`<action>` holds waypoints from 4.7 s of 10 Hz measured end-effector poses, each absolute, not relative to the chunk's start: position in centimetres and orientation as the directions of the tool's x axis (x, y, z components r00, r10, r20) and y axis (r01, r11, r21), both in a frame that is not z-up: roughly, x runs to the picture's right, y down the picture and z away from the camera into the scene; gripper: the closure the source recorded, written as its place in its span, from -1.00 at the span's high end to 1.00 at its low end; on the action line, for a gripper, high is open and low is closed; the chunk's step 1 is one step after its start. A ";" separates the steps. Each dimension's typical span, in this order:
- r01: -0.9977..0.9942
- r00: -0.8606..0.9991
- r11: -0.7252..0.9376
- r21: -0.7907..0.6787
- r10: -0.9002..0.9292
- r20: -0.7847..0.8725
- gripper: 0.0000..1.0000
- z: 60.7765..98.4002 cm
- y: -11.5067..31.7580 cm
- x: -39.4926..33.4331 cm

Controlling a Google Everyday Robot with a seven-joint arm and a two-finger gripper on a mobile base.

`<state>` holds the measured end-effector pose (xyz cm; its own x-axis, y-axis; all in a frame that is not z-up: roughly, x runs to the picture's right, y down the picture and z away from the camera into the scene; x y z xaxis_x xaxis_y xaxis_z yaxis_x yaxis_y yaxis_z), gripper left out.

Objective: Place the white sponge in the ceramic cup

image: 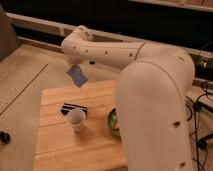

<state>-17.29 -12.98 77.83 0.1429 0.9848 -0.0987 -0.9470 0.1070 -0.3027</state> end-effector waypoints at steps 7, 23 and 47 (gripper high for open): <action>-0.917 0.213 0.147 -0.371 0.967 -0.142 -1.00 72.1 -4.0 -18.3; -0.900 0.236 0.135 -0.414 0.950 -0.205 -1.00 71.1 4.2 -19.8; -0.823 0.205 0.134 -0.552 0.976 -0.068 -1.00 73.6 4.9 -22.2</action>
